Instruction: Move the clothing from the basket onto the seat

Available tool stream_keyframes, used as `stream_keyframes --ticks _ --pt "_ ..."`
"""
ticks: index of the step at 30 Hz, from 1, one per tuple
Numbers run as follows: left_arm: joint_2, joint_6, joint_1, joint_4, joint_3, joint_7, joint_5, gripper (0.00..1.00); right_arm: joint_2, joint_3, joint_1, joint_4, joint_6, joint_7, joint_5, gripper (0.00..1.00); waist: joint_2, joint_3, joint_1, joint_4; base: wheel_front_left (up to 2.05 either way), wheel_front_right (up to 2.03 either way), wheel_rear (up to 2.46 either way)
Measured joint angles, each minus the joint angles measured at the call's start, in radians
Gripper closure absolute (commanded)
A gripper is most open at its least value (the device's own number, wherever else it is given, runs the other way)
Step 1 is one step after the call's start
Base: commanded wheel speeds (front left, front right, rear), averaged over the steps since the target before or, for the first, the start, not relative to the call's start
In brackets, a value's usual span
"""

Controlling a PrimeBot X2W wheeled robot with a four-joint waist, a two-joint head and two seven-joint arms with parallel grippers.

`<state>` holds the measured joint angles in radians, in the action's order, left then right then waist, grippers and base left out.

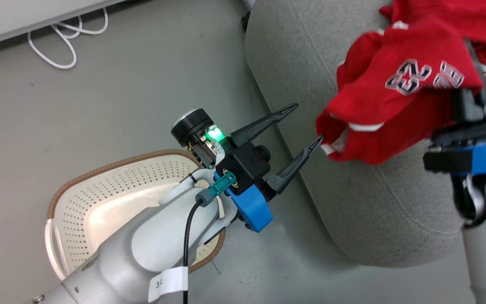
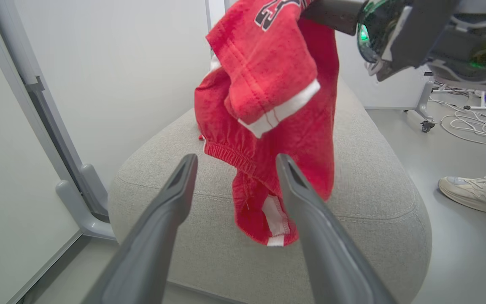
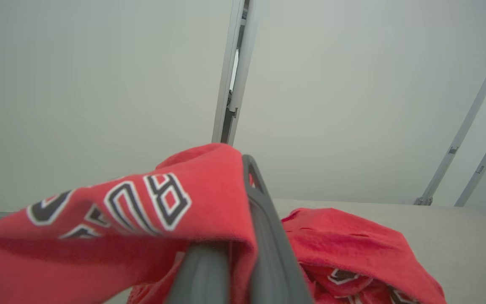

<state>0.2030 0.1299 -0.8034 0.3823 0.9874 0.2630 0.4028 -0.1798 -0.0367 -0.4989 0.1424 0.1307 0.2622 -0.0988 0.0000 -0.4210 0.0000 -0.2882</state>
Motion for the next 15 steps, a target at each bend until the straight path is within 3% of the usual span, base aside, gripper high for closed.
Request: stream_keyframes --ticks 7,15 --pt "0.015 0.0 -0.046 -0.012 0.018 -0.004 -0.011 0.0 -0.074 -0.017 -0.194 -0.03 0.0 0.0 0.002 1.0 0.0 -0.076 0.0 0.011 0.0 0.0 0.0" --pt "0.048 0.0 -0.12 -0.047 0.028 -0.027 -0.036 0.0 -0.184 -0.191 -0.426 -0.044 0.0 0.0 -0.008 1.0 0.0 -0.201 0.0001 0.027 0.0 0.0 0.0"
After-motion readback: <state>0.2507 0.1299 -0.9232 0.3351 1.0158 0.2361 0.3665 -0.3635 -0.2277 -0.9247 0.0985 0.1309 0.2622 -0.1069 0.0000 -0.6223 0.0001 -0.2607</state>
